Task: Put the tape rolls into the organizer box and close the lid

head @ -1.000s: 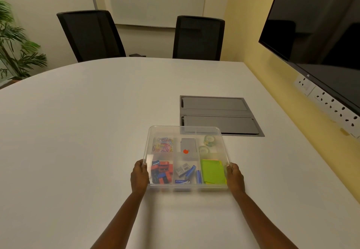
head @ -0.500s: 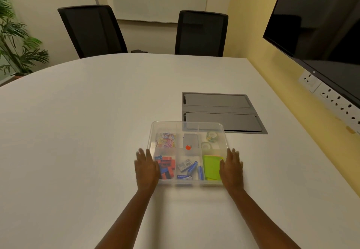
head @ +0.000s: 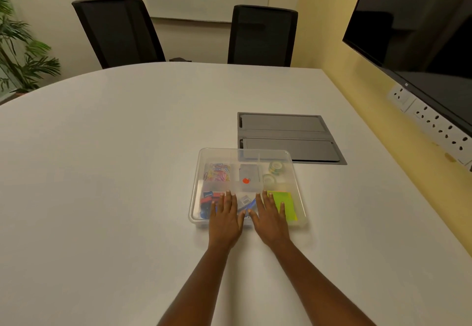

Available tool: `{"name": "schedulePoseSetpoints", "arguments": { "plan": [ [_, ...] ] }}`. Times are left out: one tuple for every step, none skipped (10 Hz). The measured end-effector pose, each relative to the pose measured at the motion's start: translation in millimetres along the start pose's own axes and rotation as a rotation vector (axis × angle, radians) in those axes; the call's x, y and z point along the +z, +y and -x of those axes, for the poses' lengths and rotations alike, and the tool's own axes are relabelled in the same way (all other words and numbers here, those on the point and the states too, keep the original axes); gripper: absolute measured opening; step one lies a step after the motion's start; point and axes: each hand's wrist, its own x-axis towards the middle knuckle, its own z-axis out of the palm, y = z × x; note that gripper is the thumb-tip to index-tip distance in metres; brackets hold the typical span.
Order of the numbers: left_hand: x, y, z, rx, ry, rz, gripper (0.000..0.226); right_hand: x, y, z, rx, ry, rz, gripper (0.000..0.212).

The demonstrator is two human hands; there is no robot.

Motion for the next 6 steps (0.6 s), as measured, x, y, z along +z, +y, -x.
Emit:
{"name": "schedulePoseSetpoints", "arguments": {
  "plan": [
    [2, 2, 0, -0.038, -0.016, 0.027, 0.070, 1, 0, 2, 0.005, 0.003, 0.003, 0.059],
    [-1, 4, 2, -0.053, -0.046, 0.003, 0.068, -2, -2, 4, 0.014, -0.026, 0.019, 0.060],
    [-7, 5, 1, -0.061, -0.069, 0.006, 0.066, -9, -1, 7, 0.033, -0.056, 0.000, 0.080],
    [-17, 5, 0, -0.072, -0.059, 0.047, 0.060, -17, 3, 11, 0.051, -0.072, -0.035, 0.070],
    [-45, 2, -10, -0.060, 0.038, 0.037, 0.060, -48, 12, 6, 0.021, 0.000, -0.073, 0.064],
    [-90, -4, -28, -0.028, 0.166, -0.025, 0.062, -107, 24, 3, -0.070, 0.217, -0.131, 0.054]
  ]
}}
